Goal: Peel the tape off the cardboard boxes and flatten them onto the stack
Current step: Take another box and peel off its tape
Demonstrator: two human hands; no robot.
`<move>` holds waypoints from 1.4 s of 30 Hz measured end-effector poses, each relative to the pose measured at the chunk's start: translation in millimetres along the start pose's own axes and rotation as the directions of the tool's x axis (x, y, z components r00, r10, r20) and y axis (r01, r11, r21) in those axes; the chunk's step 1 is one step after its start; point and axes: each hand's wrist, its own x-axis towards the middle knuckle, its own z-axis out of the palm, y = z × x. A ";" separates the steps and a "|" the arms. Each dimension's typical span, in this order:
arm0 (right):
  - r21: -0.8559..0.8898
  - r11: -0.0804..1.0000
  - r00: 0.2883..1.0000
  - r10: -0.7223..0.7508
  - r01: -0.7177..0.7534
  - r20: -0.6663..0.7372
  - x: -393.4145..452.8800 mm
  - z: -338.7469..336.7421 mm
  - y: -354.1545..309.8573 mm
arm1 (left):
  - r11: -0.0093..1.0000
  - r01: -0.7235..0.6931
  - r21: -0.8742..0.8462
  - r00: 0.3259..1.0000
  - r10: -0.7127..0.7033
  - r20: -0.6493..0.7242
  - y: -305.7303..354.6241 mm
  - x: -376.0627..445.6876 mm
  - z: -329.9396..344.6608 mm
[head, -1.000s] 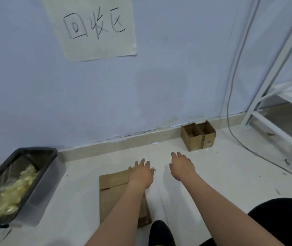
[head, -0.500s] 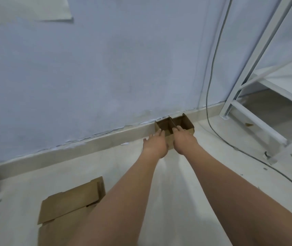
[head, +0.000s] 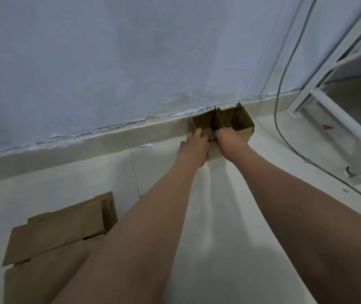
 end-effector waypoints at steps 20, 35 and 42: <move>-0.009 0.932 0.932 -0.363 0.363 0.028 -224.5 -222.4 -150.1 | 0.952 0.197 -0.236 0.977 -0.212 -0.037 8.1 -240.2 -217.2; 0.556 0.773 0.902 -0.048 0.305 -0.428 -415.9 -243.2 -219.3 | 0.495 0.121 -0.860 0.847 -0.504 -0.171 -28.7 -488.9 -280.9; 0.878 0.450 0.986 -0.073 0.164 -0.147 -414.3 -203.2 -228.1 | 0.199 0.049 -0.979 0.825 -0.560 -0.072 -38.3 -507.8 -266.5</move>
